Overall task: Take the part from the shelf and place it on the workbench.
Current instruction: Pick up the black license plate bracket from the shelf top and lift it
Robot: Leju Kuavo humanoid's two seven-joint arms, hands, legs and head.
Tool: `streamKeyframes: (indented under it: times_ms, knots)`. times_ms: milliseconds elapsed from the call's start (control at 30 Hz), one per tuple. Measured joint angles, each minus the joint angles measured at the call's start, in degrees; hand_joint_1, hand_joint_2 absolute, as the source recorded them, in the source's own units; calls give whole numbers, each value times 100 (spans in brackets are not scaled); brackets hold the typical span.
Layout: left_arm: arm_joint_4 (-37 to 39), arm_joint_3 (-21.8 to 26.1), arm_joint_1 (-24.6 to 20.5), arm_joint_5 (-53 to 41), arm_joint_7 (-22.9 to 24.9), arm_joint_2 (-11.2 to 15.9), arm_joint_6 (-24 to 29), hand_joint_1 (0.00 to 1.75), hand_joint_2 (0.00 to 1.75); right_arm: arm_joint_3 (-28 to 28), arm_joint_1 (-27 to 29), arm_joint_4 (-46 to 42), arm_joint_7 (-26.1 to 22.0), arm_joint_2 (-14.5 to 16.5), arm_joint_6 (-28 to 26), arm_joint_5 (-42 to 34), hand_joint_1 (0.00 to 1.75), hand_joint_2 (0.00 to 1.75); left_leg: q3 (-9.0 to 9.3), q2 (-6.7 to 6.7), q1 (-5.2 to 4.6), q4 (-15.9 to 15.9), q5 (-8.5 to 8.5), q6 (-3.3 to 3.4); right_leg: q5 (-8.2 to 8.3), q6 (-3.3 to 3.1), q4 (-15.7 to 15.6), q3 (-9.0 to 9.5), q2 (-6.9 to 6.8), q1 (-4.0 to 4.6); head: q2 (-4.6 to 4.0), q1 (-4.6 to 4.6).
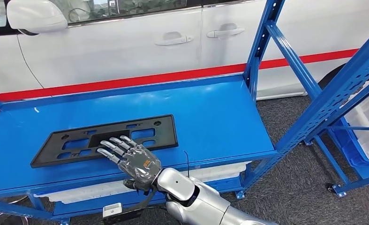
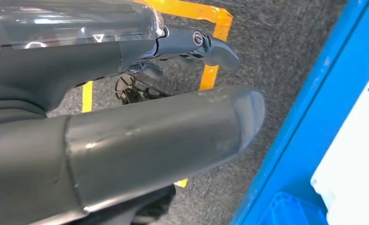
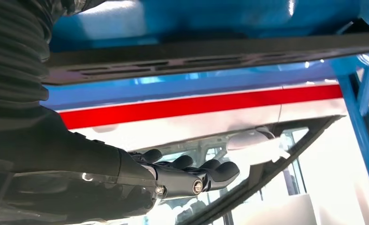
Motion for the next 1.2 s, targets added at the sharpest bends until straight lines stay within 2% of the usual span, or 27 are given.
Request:
streamKeyframes:
  times_ms: [33, 100, 133, 167, 267, 333, 367, 433, 467, 500, 533, 600, 667, 700, 767, 833, 867, 933, 967, 1000, 1033, 1067, 1133, 1167, 1200]
  knots:
    - [0, 0, 6, 0, 1, 1, 1, 0, 0, 0, 1, 19, 0, 6, 0, 1, 0, 175, 75, 0, 0, -170, 153, 6, -8, 0, 12, 3, 5, 1, 0, 0]
    - [0, 0, 2, -6, 5, 8, 4, 0, 0, 0, -2, 46, 0, 28, -4, 2, 0, 175, 442, 1, -6, -940, 542, 40, -29, 15, 33, 14, 15, 8, 0, 1]
    - [0, -1, -3, -20, 20, 11, 8, 0, 0, 0, -5, 57, 1, 40, -16, 7, 0, 175, 605, -3, -19, -1290, 666, 70, -36, 33, 46, 10, 21, 17, 0, 1]
    - [0, -2, -7, -42, 51, 14, 11, 0, 0, -1, -9, 71, 4, 52, -37, 17, 0, 175, 701, -6, -33, -1505, 719, 101, -36, 55, 53, 0, 23, 26, 0, 1]
    - [0, -13, -1, -147, 244, 14, 31, 0, 0, -25, -29, 162, 49, 101, -158, 87, 0, 175, 734, -8, -44, -1630, 747, 190, -28, 130, 51, -19, 27, 32, 0, 0]
    - [0, -25, 2, -216, 371, 10, 52, 0, 0, -75, -70, 252, 85, 148, -243, 139, 0, 175, 748, 5, -15, -1670, 783, 261, -164, 193, 222, -84, 24, 30, 0, 2]
    - [0, -34, 2, -245, 421, 9, 68, 0, 0, -101, -95, 306, 97, 167, -280, 173, 0, 175, 753, 12, 0, -1685, 796, 292, -322, 222, 477, -194, 22, 24, 0, 2]
    - [0, -50, 5, -287, 486, 10, 106, 0, 0, -137, -128, 439, 108, 189, -342, 243, 0, 175, 749, 17, -3, -1684, 798, 319, -687, 264, 1236, -539, 19, 0, 0, 1]
    - [0, -56, 9, -305, 505, 13, 121, 0, 0, -150, -132, 519, 109, 198, -364, 274, 0, 175, 749, 17, -4, -1682, 797, 320, -784, 277, 1548, -690, 19, -14, 0, 2]
    - [0, -58, 12, -319, 514, 15, 131, 0, 0, -162, -131, 594, 109, 210, -382, 298, 0, 175, 750, 15, -3, -1679, 796, 320, -770, 283, 1671, -756, 18, -25, 0, 1]
    - [0, -60, 14, -334, 516, 16, 137, 0, 0, -173, -135, 664, 110, 234, -402, 317, 0, 175, 755, 10, -3, -1675, 792, 315, -654, 283, 1584, -721, 16, -34, 0, 2]
    - [0, -73, 9, -381, 502, 17, 133, 0, 0, -187, -180, 777, 161, 316, -450, 327, 0, 175, 770, 3, -3, -1665, 775, 292, -258, 250, 843, -380, 13, -38, 0, 2]
    - [0, -103, -8, -441, 474, 19, 120, 0, 0, -179, -291, 885, 315, 409, -516, 266, 0, 175, 757, 2, -25, -1639, 754, 243, -33, 201, 200, -91, 13, -20, 0, 2]
    - [0, -121, -16, -467, 462, 23, 114, 0, 0, -166, -361, 941, 418, 442, -551, 217, 0, 175, 745, 2, -31, -1635, 751, 213, -22, 178, 82, -48, 17, -6, 0, 1]
    - [0, -155, -29, -508, 450, 37, 102, 0, 0, -137, -504, 1062, 595, 485, -634, 139, 0, 175, 740, 3, -25, -1649, 753, 143, -10, 127, 54, -50, 23, 4, 0, 0]
    - [0, -185, -39, -547, 446, 48, 89, 0, 0, -121, -654, 1197, 705, 525, -731, 110, 0, 175, 695, 5, -9, -1520, 639, 82, 25, 57, -5, -24, 19, -17, 0, -1]
    - [0, -195, -52, -565, 446, 56, 84, 0, 0, -115, -731, 1275, 743, 547, -782, 114, 0, 175, 602, 5, -4, -1303, 500, 58, 41, 29, -34, -12, 14, -30, 0, -1]
    - [0, -207, -83, -602, 451, 77, 76, 0, 0, -98, -862, 1471, 805, 574, -861, 152, 0, 175, 264, 7, 4, -565, 140, 17, 47, 1, -39, -9, 2, -23, 0, 0]
    - [0, -211, -94, -616, 458, 87, 75, 0, 0, -88, -906, 1580, 832, 577, -881, 178, 0, 175, 98, 7, 5, -220, 23, 1, 44, -4, -33, -12, -2, -17, 0, 1]
    - [0, -216, -98, -629, 464, 94, 74, 0, 0, -80, -932, 1681, 855, 577, -891, 200, 0, 175, 2, 7, 5, -34, 4, -6, 40, -10, -25, -12, -3, -12, 0, 1]
    - [0, -226, -100, -638, 469, 98, 73, 0, 0, -75, -949, 1759, 871, 577, -898, 214, 0, 175, 16, 7, 5, -79, 103, -4, 33, -11, -12, -12, 0, -11, 0, 1]
    - [0, -236, -102, -645, 472, 103, 72, 0, 0, -69, -964, 1819, 884, 580, -906, 223, 0, 175, 137, 8, 5, -349, 294, 6, 23, -8, 3, -9, 7, -11, 0, 1]
    - [0, -254, -113, -653, 473, 116, 69, 0, 0, -58, -1007, 1897, 895, 590, -924, 229, 0, 175, 509, 8, -8, -1150, 660, 45, -2, 17, 39, -10, 23, 0, 0, 1]
    - [0, -258, -121, -656, 473, 123, 66, 0, 0, -54, -1030, 1932, 897, 596, -931, 230, 0, 175, 639, 6, -20, -1429, 746, 72, -9, 38, 51, -17, 29, 10, 0, 1]
    - [0, -264, -128, -657, 473, 128, 63, 0, 0, -51, -1046, 1963, 898, 600, -934, 231, 0, 175, 703, 1, -33, -1575, 764, 98, -11, 61, 59, -26, 31, 20, 0, 1]
